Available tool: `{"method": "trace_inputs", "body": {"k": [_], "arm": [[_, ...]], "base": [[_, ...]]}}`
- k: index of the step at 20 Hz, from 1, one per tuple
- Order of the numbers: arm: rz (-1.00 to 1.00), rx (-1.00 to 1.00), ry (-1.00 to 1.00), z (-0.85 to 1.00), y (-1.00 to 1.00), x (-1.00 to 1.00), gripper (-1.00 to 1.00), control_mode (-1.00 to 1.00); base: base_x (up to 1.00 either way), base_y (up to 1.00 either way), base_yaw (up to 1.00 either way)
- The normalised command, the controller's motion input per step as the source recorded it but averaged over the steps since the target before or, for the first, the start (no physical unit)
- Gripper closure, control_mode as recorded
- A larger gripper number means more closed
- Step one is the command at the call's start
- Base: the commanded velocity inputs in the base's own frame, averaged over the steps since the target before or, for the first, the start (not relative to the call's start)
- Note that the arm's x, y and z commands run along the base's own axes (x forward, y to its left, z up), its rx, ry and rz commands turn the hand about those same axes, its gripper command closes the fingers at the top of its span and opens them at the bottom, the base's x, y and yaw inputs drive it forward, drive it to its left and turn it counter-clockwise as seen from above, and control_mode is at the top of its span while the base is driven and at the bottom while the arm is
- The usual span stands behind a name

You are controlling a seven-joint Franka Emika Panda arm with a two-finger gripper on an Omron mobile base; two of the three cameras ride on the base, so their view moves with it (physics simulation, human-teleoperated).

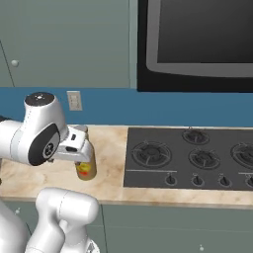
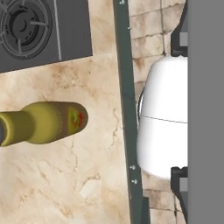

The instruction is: Place the drinks on the dining counter in a tight cluster.

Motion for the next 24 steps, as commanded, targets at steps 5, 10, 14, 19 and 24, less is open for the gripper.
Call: {"method": "trace_inputs", "body": {"k": [5,10,14,19,24], "arm": [[-0.06,-0.13,0.11,0.05,0.38,0.02,-1.00,-1.00],[-0.01,-0.02,0.00,-0.05,0.10,0.07,-1.00,-1.00],[0.00,0.05,-0.13,0.09,0.00,0.00,-1.00,-1.00],[0.00,0.06,-0.20,0.27,0.03,0.02,-1.00,-1.00],[0.00,0.01,-0.19,0.11,0.22,0.35,-1.00,-1.00]], "base": [[0.00,0.00,0.00],[0.00,0.00,0.00],[0.00,0.00,0.00],[0.00,0.00,0.00],[0.00,0.00,0.00]]}}
